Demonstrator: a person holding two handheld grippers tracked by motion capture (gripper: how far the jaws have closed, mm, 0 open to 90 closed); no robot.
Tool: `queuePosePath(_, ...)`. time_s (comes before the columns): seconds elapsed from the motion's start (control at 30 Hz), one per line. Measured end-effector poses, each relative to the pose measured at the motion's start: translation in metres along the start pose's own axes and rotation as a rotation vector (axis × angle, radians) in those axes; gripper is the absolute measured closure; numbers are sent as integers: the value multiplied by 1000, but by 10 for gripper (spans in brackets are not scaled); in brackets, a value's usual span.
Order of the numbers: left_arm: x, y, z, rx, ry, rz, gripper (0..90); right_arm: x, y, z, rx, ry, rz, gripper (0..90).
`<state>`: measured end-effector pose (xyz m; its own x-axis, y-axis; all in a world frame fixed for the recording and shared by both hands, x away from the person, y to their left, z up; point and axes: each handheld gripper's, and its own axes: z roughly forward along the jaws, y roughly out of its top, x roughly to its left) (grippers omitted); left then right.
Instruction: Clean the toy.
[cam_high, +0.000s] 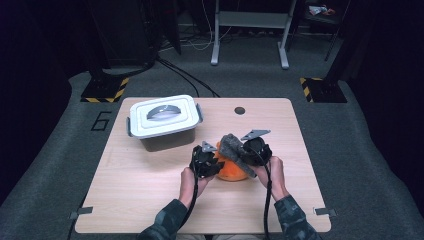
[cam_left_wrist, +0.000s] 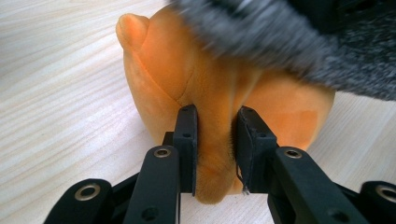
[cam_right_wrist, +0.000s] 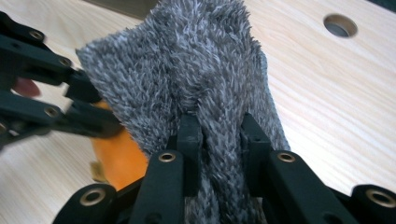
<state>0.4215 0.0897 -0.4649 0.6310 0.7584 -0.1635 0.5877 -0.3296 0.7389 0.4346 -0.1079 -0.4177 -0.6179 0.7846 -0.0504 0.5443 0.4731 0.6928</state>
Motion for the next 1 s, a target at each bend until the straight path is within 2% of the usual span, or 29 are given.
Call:
queuePosePath(0.33,-1,0,0,6,-3,-2,714,-26,-28,-5,1,-20,103,744)
queuePosePath(0.53,0,1,0,7,-5,13,714,-38,-44,-2,29,-36,140,745)
queuePosePath(0.77,0,0,1,-5,1,-2,713,-52,-67,12,90,-54,190,745)
queuePosePath(0.87,0,0,0,-3,1,4,713,-55,-69,6,76,-58,212,745)
queuePosePath(0.93,0,0,-1,-3,0,5,713,-54,-60,-7,26,-71,205,746)
queuePosePath(1.0,0,0,-1,-3,0,6,713,-51,-51,-16,2,-66,185,746)
